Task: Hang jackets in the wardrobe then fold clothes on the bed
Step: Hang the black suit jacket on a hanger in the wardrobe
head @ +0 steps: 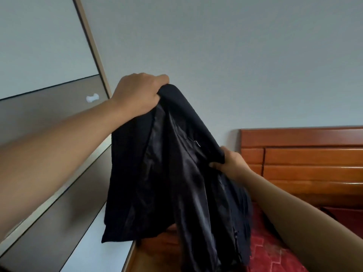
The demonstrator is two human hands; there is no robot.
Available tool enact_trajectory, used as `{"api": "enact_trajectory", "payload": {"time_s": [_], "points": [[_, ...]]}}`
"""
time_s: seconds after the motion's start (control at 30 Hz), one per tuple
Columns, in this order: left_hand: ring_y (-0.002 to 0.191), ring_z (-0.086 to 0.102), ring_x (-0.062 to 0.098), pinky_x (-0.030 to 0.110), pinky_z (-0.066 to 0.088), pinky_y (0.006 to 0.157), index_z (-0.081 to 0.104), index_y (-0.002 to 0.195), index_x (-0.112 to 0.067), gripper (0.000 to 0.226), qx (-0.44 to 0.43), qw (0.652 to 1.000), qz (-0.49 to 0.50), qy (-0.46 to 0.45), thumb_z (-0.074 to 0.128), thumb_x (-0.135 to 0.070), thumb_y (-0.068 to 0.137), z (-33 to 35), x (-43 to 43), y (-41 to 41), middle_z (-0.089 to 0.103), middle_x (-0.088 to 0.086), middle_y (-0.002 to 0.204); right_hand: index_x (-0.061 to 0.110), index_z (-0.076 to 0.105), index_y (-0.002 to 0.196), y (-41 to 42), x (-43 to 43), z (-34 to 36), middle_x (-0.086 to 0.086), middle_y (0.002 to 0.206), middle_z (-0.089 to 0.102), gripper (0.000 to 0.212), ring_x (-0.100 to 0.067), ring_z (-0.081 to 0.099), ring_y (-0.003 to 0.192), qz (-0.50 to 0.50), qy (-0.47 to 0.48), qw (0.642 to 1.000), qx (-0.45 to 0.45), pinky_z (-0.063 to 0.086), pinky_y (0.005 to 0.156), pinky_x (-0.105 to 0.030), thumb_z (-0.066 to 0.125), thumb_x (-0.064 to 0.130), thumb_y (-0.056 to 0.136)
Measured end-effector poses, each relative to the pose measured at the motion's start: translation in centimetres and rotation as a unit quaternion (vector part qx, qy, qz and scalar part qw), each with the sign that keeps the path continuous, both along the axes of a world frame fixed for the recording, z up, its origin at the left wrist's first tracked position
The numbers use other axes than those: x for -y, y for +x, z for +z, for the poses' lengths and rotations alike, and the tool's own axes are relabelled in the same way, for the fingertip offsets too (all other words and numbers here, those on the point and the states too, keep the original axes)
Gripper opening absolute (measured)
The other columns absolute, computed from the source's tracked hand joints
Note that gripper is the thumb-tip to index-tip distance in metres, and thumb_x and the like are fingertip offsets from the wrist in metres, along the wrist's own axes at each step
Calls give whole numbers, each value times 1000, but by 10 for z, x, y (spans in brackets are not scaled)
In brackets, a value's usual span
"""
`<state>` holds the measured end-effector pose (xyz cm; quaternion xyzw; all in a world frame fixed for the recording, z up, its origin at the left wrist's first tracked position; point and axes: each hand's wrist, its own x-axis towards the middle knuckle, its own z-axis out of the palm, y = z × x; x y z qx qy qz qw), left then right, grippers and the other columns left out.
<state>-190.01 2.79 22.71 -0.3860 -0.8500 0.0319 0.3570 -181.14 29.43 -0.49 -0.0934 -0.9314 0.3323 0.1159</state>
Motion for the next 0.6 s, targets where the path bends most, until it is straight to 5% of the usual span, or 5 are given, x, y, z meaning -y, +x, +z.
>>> {"api": "enact_trajectory", "payload": {"time_s": [0.13, 0.3, 0.5, 0.6], "points": [[78, 58, 36, 39, 41, 64, 58, 111, -23, 34, 7, 999, 31, 44, 47, -6, 83, 16, 45, 5, 65, 11, 85, 35, 33, 136, -18, 57, -11, -12, 99, 69, 64, -38, 65, 95, 31, 3, 999, -44, 52, 79, -42, 71, 27, 85], [77, 54, 31, 39, 45, 65, 60, 114, -20, 38, 40, 993, 73, 81, 45, -3, 84, 16, 99, 5, 67, 13, 89, 32, 11, 157, -23, 95, -19, -9, 128, 50, 100, -37, 56, 109, 19, 108, 984, -143, 51, 89, -45, 72, 25, 78], [80, 58, 34, 41, 47, 65, 59, 109, -21, 35, 39, 991, 108, 76, 44, -4, 83, 13, 150, 1, 66, 8, 89, 23, 35, 134, -41, 133, -14, -10, 119, 59, 53, -39, 58, 100, 37, 128, 985, -108, 41, 71, -38, 51, 9, 85], [75, 58, 32, 40, 49, 64, 58, 108, -21, 24, 27, 985, 164, 39, 47, -11, 89, 13, 188, -5, 65, 5, 87, 16, 52, 118, -60, 129, 10, -12, 108, 61, 31, -38, 58, 97, 41, 98, 983, -148, 46, 74, -40, 52, 10, 88]]}}
